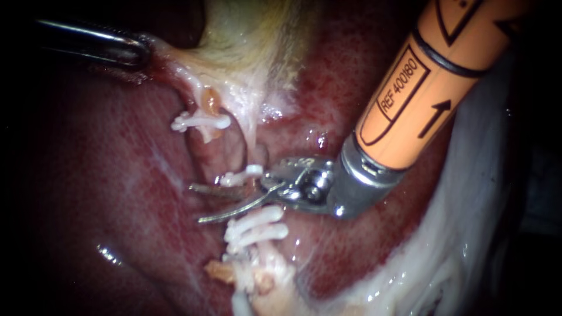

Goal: Go to the cutting position right tube

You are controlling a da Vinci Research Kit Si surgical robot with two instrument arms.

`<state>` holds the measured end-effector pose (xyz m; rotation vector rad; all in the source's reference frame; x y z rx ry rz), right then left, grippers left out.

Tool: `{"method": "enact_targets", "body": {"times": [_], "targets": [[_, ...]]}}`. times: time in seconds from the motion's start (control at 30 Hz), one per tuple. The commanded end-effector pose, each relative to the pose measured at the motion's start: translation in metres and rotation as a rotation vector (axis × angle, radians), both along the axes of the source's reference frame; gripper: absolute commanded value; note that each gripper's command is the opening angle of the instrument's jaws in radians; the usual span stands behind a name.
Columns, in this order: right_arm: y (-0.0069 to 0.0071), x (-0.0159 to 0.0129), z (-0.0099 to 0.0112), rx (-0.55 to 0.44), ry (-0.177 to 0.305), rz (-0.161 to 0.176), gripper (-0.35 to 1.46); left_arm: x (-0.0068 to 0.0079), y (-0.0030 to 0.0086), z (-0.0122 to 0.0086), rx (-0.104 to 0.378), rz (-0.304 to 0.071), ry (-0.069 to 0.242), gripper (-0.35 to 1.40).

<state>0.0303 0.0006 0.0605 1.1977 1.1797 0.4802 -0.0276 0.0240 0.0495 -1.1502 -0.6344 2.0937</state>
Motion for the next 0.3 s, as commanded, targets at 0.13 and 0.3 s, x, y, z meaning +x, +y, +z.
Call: {"method": "enact_targets", "body": {"times": [0.13, 0.3], "targets": [[0.0001, -0.0001, 0.0002, 0.001, 0.0, -0.003, 1.35, 0.0, 0.0, 0.0, 0.0, 0.0, -0.001, -0.35], [0.0001, 0.0, 0.0004, 0.0, 0.0, -0.002, 1.35, 0.0, 0.0, 0.0, 0.0, 0.001, -0.001, -0.35]]}}
